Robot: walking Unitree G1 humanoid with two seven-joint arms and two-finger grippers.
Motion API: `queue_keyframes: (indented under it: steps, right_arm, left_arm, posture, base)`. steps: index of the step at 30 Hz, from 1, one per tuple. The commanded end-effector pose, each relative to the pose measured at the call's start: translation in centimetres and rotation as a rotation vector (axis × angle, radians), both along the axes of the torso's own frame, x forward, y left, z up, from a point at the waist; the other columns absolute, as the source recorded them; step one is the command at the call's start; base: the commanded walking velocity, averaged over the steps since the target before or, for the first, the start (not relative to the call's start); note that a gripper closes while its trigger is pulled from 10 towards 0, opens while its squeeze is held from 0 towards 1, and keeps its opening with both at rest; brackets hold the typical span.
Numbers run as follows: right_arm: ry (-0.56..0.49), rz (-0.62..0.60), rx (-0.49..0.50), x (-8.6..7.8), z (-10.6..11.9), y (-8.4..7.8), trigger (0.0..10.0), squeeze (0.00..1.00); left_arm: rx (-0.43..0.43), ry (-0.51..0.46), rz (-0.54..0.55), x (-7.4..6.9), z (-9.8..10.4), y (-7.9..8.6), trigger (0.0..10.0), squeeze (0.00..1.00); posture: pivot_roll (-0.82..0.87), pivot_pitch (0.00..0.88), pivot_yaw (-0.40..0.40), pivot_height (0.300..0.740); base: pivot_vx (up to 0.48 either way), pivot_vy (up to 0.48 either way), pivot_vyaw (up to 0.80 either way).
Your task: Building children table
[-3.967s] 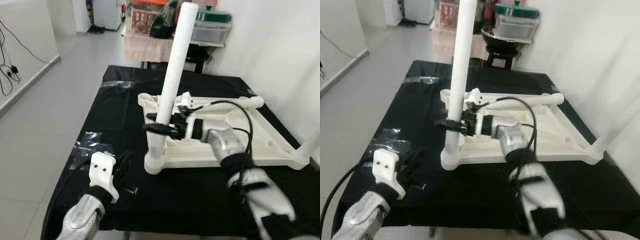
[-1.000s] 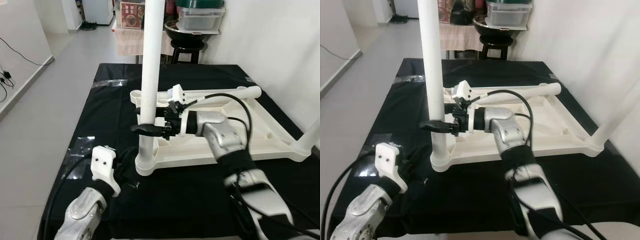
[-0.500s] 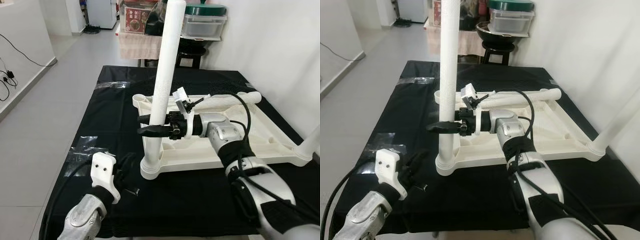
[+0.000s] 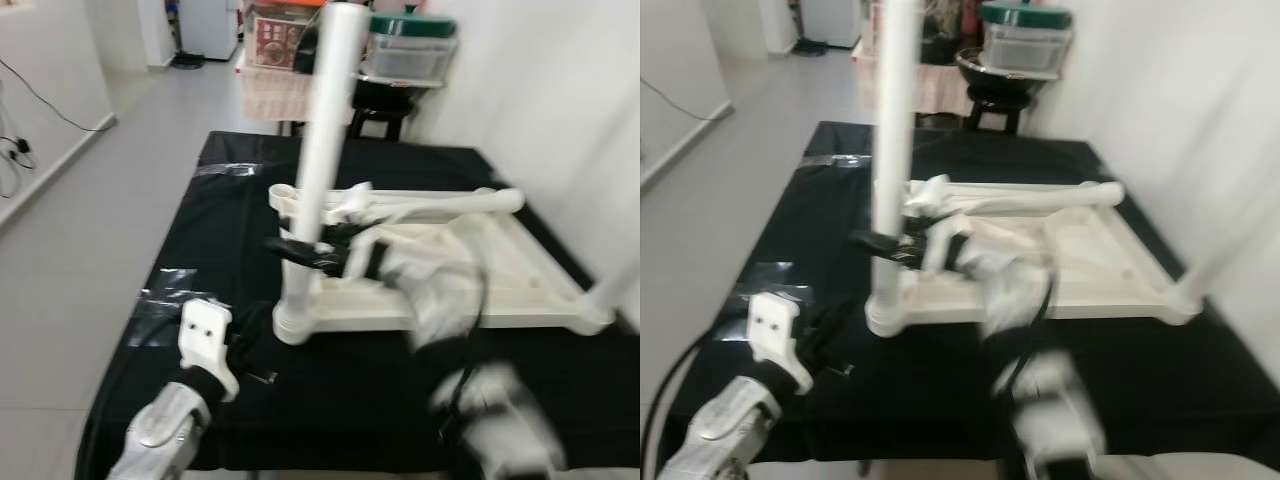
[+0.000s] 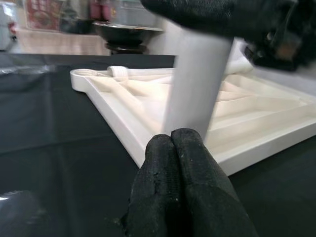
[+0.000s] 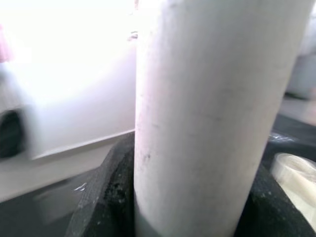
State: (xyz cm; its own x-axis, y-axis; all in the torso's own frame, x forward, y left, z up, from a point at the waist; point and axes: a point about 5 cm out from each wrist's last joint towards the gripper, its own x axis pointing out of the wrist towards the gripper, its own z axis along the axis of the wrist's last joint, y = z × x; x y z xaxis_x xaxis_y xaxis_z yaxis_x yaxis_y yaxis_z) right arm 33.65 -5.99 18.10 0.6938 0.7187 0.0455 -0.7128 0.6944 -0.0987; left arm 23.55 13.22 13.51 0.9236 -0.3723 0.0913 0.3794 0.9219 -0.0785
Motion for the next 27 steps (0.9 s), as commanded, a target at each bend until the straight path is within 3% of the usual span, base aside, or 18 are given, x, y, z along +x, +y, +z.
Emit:
queue_keyframes:
  steps: [1, 2, 8, 9, 10, 11, 13, 14, 17, 19, 20, 22, 27]
  right_arm:
    - [0.110, -0.151, -0.187, -0.1, -3.4, -2.1, 0.0, 0.00]
    - [0.177, -0.102, -0.166, 0.1, -4.1, -1.9, 0.0, 0.00]
    - [0.188, -0.042, -0.175, 0.3, -4.0, -1.4, 0.0, 0.00]
    - [0.180, -0.017, -0.189, 0.5, -3.7, -1.3, 10.0, 0.00]
    - [0.171, 0.017, -0.175, 0.8, -3.1, -1.2, 10.0, 0.00]
    - [0.177, 0.108, -0.137, 1.1, -2.2, -1.0, 10.0, 0.81]
    - [0.179, 0.146, -0.107, 0.9, -1.6, -0.8, 10.0, 0.81]
    - [0.095, 0.337, -0.040, 0.8, 1.2, -0.7, 10.0, 1.00]
    - [0.002, 0.460, -0.014, 0.7, 3.1, -1.2, 10.0, 1.00]
    - [-0.013, 0.513, -0.011, 0.9, 3.8, -1.7, 10.0, 0.95]
    - [-0.010, 0.592, -0.018, 1.0, 4.4, -2.3, 10.0, 0.00]
    - [0.004, 0.677, -0.044, 1.1, 4.6, -2.8, 10.0, 0.00]
    - [0.039, 0.709, -0.032, 2.1, 5.2, -3.2, 10.0, 0.00]
  left_arm:
    - [0.003, 0.006, -0.004, 0.0, -0.1, 0.3, 10.0, 0.00]
    - [0.006, 0.010, -0.013, 0.2, -0.1, 0.3, 10.0, 0.00]
    - [0.005, 0.007, -0.004, 0.2, -0.1, 0.3, 10.0, 0.00]
    - [0.005, 0.004, 0.006, 0.2, -0.1, 0.4, 10.0, 0.00]
    - [0.004, 0.002, 0.013, 0.2, -0.1, 0.4, 10.0, 0.00]
    - [0.004, 0.000, 0.017, 0.2, 0.0, 0.4, 10.0, 0.00]
    - [0.004, 0.000, 0.017, 0.2, 0.0, 0.3, 10.0, 0.00]
    - [0.003, 0.000, 0.014, 0.2, 0.0, 0.3, 10.0, 0.00]
    - [0.001, 0.001, 0.012, 0.2, 0.0, 0.3, 10.0, 0.00]
    - [0.001, 0.001, 0.011, 0.2, 0.0, 0.3, 10.0, 0.00]
    - [0.000, 0.000, 0.010, 0.1, 0.0, 0.3, 10.0, 0.00]
    - [-0.002, 0.000, 0.009, 0.1, 0.0, 0.3, 10.0, 0.00]
    - [-0.004, 0.001, 0.006, 0.0, 0.0, 0.2, 10.0, 0.00]
  posture:
    - [0.02, 0.000, -0.064, 0.740]
    - [0.04, 0.000, -0.079, 0.740]
    - [0.06, 0.000, -0.086, 0.740]
    - [0.06, 0.000, -0.087, 0.740]
    - [0.06, 0.000, -0.088, 0.740]
    - [0.06, 0.000, -0.088, 0.740]
    - [0.06, 0.000, -0.088, 0.740]
    - [0.06, 0.000, -0.085, 0.740]
    - [0.07, 0.000, -0.087, 0.740]
    - [0.07, 0.000, -0.089, 0.740]
    - [0.08, 0.000, -0.092, 0.740]
    - [0.08, 0.000, -0.092, 0.740]
    - [0.08, 0.000, -0.096, 0.740]
  base:
    - [0.000, 0.000, 0.00]
    - [0.000, 0.000, 0.00]
    - [0.000, 0.000, 0.00]
    - [0.000, 0.000, 0.00]
    - [0.000, 0.000, 0.00]
    - [0.000, 0.000, 0.00]
    - [0.000, 0.000, 0.00]
    - [0.000, 0.000, 0.00]
    - [0.000, 0.000, 0.00]
    - [0.000, 0.000, 0.00]
    - [0.000, 0.000, 0.00]
    - [0.000, 0.000, 0.00]
    - [0.000, 0.000, 0.00]
